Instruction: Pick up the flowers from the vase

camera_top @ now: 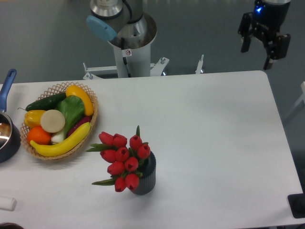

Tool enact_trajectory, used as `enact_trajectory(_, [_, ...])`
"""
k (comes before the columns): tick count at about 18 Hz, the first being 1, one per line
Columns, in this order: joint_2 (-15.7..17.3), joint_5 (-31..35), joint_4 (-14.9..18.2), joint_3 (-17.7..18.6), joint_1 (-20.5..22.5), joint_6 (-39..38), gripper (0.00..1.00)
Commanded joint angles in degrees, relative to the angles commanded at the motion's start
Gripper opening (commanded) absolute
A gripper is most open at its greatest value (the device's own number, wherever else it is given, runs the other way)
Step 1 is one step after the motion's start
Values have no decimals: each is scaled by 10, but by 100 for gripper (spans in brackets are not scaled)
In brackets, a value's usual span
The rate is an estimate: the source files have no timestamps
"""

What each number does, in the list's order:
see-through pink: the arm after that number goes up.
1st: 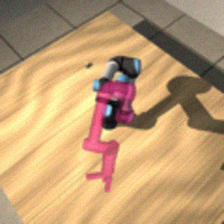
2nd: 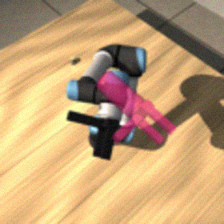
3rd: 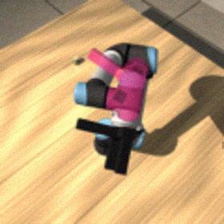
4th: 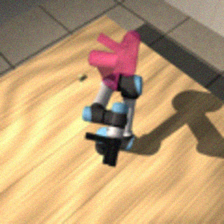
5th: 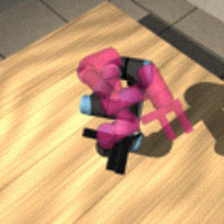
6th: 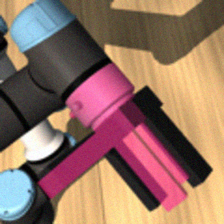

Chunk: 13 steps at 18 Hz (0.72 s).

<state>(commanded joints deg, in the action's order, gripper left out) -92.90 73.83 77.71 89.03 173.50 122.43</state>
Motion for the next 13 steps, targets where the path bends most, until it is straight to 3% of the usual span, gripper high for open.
enact_trajectory(3, [8,-1,-31,18,-4,-1,100])
enact_trajectory(11, [7,-10,-31,19,-19,-73,100])
enact_trajectory(13, [9,-19,-33,34,-25,-97,100])
